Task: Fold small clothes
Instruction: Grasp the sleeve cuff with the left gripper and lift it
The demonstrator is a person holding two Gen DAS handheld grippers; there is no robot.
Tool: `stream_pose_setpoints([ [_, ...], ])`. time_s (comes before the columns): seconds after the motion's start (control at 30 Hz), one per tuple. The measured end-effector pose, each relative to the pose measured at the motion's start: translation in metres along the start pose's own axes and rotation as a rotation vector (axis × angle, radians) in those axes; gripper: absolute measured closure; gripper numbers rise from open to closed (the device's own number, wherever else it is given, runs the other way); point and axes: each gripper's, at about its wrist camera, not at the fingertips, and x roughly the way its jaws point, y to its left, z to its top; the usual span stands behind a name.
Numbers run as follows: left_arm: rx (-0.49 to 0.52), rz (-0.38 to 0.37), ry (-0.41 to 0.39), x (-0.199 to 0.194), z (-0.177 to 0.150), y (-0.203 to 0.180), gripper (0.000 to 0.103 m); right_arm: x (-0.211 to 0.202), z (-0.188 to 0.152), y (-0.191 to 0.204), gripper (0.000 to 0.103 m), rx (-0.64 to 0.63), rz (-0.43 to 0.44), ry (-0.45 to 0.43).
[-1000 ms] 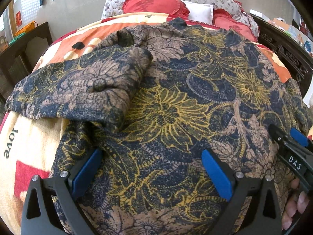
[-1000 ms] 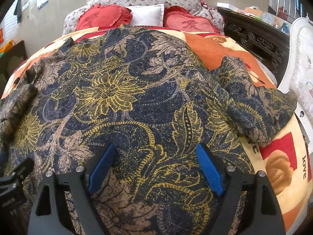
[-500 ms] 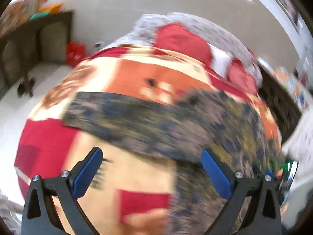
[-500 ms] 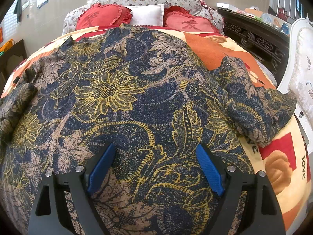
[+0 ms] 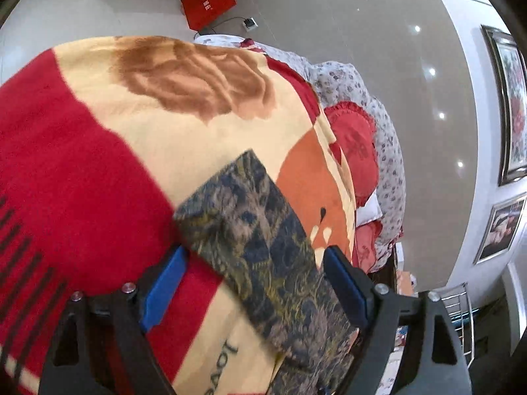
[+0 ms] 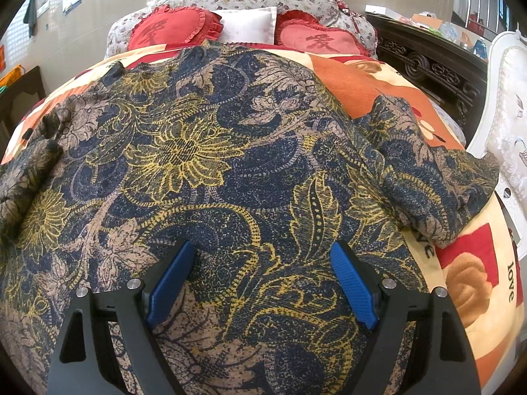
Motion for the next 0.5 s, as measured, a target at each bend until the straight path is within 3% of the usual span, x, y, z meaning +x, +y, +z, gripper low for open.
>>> stream_pose_setpoints([
  [0.1,-0.001,0.009,-0.011,0.012,0.013,0.001,0.022,0.0,0.0,0.0,0.031,0.0,0.001,0.0],
  [0.2,0.019,0.08,-0.015,0.017,0.016,0.0,0.056,0.0,0.0,0.0,0.031,0.0,0.0,0.0],
  [0.23,0.048,0.134,-0.008,0.019,0.016,-0.003,0.078,0.0,0.0,0.0,0.031,0.0,0.0,0.0],
  [0.33,0.152,0.235,-0.015,0.02,0.013,-0.017,0.093,0.0,0.0,0.0,0.031,0.0,0.0,0.0],
  [0.4,0.235,0.309,-0.077,0.008,0.01,-0.037,0.095,0.0,0.0,0.0,0.031,0.0,0.0,-0.001],
  [0.43,0.273,0.349,-0.144,-0.006,0.009,-0.049,0.096,0.0,0.0,0.0,0.031,0.0,0.0,0.0],
  [0.5,0.332,0.347,-0.332,-0.049,0.013,-0.078,0.096,0.0,-0.001,0.0,0.031,0.0,0.001,0.0],
])
